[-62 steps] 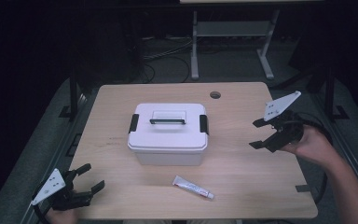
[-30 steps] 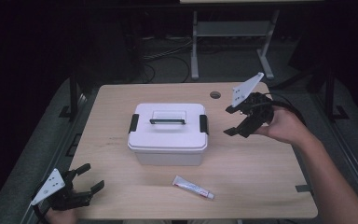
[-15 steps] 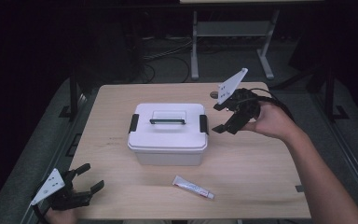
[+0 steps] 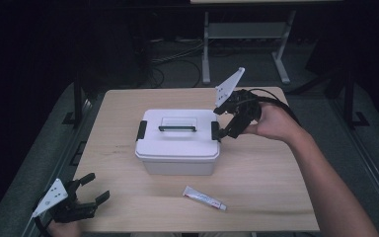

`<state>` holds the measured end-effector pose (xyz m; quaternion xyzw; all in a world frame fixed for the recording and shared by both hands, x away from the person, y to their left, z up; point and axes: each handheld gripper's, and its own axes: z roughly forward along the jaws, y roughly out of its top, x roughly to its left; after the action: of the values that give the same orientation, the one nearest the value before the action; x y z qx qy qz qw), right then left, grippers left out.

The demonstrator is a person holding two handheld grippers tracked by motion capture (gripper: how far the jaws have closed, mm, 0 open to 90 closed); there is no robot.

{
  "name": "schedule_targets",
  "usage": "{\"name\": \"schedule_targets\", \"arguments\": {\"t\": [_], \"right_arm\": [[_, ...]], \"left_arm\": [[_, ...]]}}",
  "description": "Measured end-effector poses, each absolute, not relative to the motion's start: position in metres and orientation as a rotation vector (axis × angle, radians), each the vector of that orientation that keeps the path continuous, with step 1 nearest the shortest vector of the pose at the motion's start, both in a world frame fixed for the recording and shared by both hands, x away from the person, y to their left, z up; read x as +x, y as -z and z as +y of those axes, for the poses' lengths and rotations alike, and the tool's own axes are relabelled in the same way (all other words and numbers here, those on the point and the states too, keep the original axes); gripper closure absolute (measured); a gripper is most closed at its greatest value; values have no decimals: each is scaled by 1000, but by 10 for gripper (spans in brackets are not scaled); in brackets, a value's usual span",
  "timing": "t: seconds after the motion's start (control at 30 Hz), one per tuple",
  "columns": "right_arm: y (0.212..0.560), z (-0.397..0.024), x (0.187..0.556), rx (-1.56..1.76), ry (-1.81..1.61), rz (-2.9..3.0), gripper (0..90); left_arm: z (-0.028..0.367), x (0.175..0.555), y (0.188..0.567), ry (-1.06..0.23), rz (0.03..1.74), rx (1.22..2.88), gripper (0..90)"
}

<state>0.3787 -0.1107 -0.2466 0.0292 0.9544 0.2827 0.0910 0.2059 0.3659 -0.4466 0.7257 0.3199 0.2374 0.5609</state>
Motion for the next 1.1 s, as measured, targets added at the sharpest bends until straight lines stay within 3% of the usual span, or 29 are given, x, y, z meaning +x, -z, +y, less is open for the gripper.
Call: {"name": "schedule_targets", "arguments": {"t": [1.1], "right_arm": [[255, -50, 397, 24, -781, 2887, 297]], "left_arm": [[361, 207, 446, -560, 748, 1734, 157]]}}
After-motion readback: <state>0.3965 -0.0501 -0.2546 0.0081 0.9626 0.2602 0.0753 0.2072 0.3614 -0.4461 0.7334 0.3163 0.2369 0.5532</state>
